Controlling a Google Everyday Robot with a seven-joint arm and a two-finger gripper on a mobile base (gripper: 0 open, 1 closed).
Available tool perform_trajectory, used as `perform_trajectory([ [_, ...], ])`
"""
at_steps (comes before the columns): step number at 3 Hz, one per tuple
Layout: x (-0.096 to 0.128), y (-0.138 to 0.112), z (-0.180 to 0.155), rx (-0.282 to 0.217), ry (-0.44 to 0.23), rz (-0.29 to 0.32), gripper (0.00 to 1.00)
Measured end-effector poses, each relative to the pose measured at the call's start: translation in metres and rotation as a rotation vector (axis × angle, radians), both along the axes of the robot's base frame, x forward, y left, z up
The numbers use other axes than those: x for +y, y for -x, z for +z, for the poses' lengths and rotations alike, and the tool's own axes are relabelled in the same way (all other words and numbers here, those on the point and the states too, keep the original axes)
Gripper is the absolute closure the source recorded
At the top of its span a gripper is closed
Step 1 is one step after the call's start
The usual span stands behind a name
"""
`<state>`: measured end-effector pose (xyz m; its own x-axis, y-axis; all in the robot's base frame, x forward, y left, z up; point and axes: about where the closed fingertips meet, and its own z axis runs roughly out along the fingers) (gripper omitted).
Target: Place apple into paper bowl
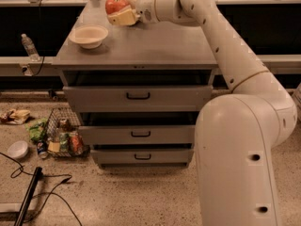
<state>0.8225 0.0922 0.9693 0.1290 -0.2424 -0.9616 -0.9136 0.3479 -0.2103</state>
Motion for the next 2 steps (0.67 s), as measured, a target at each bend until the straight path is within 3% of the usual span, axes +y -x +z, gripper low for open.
perform_trajectory([
  [1,0.033,-0.029,-0.028,0.070,0.016,-0.022,1.00],
  [2,0.055,-0.050,-0.039,0.100,0.028,-0.042,1.00],
])
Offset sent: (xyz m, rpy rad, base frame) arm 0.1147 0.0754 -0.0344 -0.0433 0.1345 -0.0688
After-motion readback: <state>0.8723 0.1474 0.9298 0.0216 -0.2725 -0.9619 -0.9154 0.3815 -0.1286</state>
